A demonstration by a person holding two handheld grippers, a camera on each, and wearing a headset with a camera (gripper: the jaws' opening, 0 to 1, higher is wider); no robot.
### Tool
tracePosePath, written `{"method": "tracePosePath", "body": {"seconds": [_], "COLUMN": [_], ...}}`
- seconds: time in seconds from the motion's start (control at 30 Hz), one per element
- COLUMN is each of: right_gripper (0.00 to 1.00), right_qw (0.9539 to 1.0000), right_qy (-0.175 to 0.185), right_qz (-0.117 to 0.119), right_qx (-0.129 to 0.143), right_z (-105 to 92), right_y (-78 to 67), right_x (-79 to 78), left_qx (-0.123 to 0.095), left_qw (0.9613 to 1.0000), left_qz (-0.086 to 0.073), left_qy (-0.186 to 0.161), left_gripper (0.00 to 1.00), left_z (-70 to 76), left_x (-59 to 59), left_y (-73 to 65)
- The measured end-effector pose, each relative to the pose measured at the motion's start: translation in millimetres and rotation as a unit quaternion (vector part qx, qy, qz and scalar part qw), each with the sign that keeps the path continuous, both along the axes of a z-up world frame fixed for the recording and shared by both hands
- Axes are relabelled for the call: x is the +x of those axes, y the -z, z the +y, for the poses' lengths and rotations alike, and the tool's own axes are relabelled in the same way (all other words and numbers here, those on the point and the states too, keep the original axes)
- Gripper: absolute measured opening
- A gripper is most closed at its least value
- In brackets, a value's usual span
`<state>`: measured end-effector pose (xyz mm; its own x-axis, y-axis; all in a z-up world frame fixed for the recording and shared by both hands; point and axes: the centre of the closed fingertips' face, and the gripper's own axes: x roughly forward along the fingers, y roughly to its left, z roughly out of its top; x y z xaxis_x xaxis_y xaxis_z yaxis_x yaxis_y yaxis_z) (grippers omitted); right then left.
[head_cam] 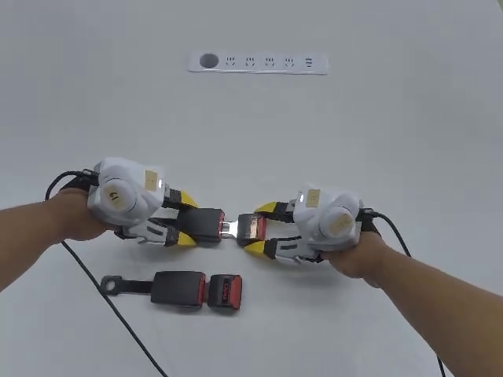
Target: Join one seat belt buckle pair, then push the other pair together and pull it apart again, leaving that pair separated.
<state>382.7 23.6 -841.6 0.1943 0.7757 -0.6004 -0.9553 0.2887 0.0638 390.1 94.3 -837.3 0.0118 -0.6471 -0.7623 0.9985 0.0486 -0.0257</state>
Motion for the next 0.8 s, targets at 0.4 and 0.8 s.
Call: {"method": "tracePosePath", "body": {"seconds": [0.4,0.8], "right_gripper": [0.35,0.35], "right_qw": [0.9998,0.9993], "right_qy": [0.002,-0.007], "right_qz": [0.005,0.01], "right_qx": [-0.018,-0.034], "right_z": [4.6,18.1], "right_y": [0.5,0.9], "right_x": [2.4,6.9], "left_qx": [0.015,0.018], "left_qw": [0.9995,0.9992], "left_qz": [-0.011,-0.014], "left_qy": [0.024,0.034], "left_gripper": [0.34,0.33], "left_z": [1.4,-1.3], "left_x": [1.4,-1.7], "left_y": [3.0,0.6]}}
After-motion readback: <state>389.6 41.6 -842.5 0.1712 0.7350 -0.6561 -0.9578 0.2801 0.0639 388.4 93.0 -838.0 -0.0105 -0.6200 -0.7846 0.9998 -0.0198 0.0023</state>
